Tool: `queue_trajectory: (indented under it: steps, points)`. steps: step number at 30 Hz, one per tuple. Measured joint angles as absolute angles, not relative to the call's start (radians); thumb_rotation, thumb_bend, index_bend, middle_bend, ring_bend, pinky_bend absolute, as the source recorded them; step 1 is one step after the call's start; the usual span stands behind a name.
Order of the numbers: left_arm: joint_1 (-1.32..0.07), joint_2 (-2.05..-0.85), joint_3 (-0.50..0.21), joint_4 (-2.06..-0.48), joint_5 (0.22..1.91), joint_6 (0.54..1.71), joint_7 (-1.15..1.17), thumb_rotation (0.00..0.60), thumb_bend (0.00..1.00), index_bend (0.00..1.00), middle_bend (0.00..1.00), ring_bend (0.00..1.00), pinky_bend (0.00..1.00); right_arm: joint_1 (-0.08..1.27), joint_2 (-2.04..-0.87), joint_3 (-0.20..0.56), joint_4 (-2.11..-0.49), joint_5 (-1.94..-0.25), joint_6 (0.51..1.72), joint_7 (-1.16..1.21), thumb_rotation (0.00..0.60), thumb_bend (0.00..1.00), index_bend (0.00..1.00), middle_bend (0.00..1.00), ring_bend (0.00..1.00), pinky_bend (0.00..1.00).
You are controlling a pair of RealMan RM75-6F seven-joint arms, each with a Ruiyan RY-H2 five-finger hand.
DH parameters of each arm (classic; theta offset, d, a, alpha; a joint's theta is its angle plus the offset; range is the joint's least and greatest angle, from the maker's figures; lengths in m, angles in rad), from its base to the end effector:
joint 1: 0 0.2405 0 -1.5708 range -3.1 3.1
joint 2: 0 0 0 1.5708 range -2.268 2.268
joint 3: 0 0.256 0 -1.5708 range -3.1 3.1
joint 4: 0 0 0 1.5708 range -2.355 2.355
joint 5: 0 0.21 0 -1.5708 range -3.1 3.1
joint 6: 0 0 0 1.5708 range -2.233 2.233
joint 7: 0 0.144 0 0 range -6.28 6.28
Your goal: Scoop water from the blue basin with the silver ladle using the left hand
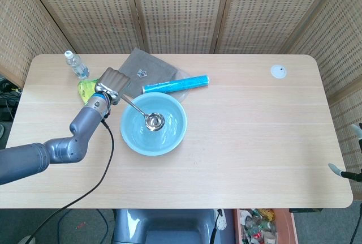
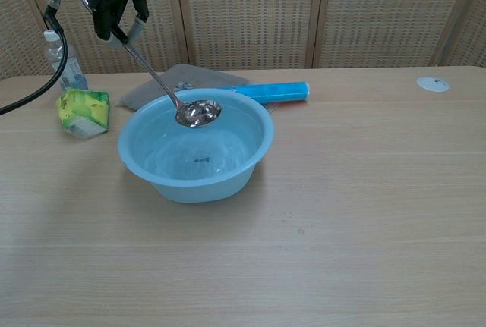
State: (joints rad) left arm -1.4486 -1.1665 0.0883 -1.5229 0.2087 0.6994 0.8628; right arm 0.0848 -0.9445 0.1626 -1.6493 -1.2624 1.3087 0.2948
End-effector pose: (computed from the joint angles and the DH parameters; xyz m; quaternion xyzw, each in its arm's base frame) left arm -0.0643 0.4526 0.0924 -0.8094 -0.2357 -0.1259 0.5230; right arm -0.3420 -0.2009 0.2215 0.4774 -0.4944 0.4023 0.6048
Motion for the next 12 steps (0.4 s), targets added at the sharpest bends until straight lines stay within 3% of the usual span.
queue_trajectory:
  steps: [12]
  points:
    - [-1.492, -1.132, 0.111, -1.557, 0.160, 0.725, 0.883, 0.600, 0.52, 0.89, 0.99, 1.00, 1.00, 0.079, -0.945, 0.164, -1.656, -1.260, 1.324, 0.282, 0.600, 0.00, 0.00, 0.00, 0.00, 0.00]
